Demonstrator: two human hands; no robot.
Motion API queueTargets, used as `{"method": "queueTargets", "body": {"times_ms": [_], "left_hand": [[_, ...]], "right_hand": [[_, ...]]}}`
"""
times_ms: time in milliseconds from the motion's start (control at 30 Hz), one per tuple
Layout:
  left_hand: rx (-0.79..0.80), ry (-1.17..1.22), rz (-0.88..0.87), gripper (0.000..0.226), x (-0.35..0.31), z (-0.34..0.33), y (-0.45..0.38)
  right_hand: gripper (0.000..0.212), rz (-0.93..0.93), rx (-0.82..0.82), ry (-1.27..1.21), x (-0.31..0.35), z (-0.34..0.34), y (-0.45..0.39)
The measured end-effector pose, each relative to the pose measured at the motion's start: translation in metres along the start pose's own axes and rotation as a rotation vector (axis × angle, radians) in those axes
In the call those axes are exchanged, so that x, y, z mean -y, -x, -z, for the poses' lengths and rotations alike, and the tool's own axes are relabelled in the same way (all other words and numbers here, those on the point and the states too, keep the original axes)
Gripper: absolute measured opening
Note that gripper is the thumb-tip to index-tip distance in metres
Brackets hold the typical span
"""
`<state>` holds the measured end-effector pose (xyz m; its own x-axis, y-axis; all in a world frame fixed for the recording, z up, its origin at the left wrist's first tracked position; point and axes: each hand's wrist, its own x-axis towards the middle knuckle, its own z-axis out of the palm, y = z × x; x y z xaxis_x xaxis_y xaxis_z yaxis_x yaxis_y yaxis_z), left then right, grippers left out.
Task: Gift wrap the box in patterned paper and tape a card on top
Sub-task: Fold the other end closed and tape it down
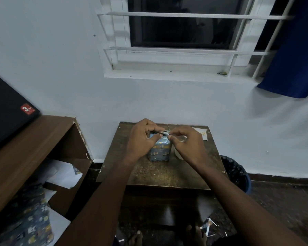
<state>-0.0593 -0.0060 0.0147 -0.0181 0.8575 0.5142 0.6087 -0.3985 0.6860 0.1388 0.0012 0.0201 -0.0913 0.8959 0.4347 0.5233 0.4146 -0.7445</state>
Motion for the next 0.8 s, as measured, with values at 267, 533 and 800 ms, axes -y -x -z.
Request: {"method": "queueTargets", "body": {"times_ms": [267,533,800], "left_hand": [[-0.134,-0.084,-0.013,0.017,-0.004,-0.007,0.004],[-0.214,-0.216,-0.020,0.021,0.000,-0.016,0.009],[-0.173,-0.297,-0.114,0.016,0.001,-0.013,0.010]], "right_hand": [[0.004,0.180,-0.025,0.108,0.004,-0.007,-0.002],[0.016,0.238,-0.012,0.088,0.000,-0.018,0.003],[0.006,0.286,0.011,0.131,0.002,-0.012,0.003]]}}
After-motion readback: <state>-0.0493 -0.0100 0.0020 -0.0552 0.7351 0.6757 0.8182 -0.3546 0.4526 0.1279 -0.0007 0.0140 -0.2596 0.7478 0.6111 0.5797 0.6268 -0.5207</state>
